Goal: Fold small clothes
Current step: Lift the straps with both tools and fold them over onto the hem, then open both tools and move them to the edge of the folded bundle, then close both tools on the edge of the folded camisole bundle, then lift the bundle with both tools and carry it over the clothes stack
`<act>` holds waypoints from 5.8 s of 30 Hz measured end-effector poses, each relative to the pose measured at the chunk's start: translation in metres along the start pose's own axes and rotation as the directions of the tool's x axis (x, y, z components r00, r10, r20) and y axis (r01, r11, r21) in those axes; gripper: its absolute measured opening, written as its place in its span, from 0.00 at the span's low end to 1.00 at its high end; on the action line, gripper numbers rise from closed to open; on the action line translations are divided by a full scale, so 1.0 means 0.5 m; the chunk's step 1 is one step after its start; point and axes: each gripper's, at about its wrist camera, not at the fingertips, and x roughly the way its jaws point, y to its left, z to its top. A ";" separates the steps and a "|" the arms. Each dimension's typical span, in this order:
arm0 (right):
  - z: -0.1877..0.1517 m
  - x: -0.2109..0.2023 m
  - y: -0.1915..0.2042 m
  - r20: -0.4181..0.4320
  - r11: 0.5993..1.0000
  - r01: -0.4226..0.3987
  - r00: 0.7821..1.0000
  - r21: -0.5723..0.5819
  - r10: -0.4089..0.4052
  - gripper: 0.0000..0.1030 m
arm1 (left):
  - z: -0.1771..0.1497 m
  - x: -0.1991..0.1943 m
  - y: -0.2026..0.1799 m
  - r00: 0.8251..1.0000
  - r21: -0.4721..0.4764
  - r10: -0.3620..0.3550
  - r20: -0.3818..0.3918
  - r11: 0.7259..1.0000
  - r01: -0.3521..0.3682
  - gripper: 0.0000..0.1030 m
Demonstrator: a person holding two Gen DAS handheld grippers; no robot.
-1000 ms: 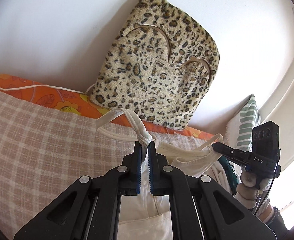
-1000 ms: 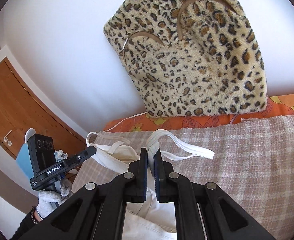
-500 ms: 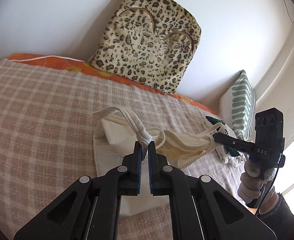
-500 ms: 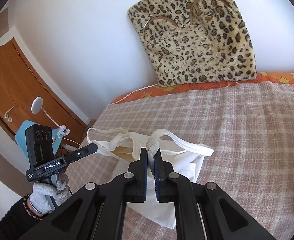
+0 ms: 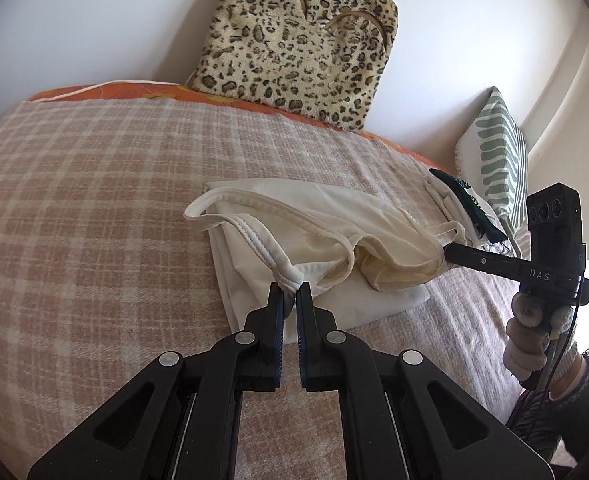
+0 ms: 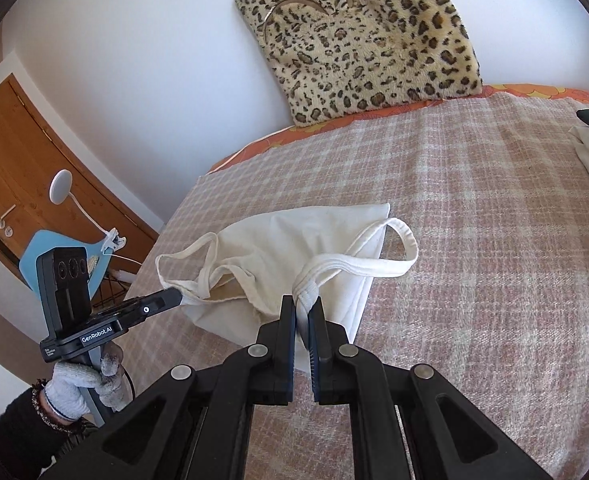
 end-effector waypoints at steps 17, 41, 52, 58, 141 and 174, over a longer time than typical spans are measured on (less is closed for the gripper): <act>-0.058 -0.095 0.021 -0.052 0.994 0.093 0.994 -0.064 -0.096 0.27 | -0.040 -0.115 -0.013 0.997 0.152 0.076 -0.004 0.986 -0.074 0.11; -0.069 0.061 0.038 -0.187 0.951 0.135 0.964 -0.279 -0.191 0.22 | -0.071 0.024 -0.032 0.986 0.197 0.079 -0.148 0.979 -0.049 0.11; -0.005 -0.026 0.023 -0.081 0.987 0.014 0.996 -0.158 -0.027 0.35 | -0.002 -0.091 -0.050 0.999 0.103 -0.037 0.004 0.994 0.036 0.45; 0.048 0.000 -0.053 -0.043 0.998 0.006 0.999 0.063 -0.003 0.42 | 0.058 -0.063 0.009 0.996 -0.096 -0.067 0.060 0.993 0.073 0.49; 0.112 0.106 0.018 -0.013 0.998 0.061 0.998 -0.035 -0.061 0.09 | -0.023 0.021 -0.090 0.995 0.052 0.104 0.003 0.993 -0.104 0.07; 0.154 -0.300 -0.154 0.259 0.988 0.137 0.954 0.076 -0.152 0.09 | 0.036 0.134 -0.426 0.990 0.272 -0.114 0.085 0.958 0.087 0.07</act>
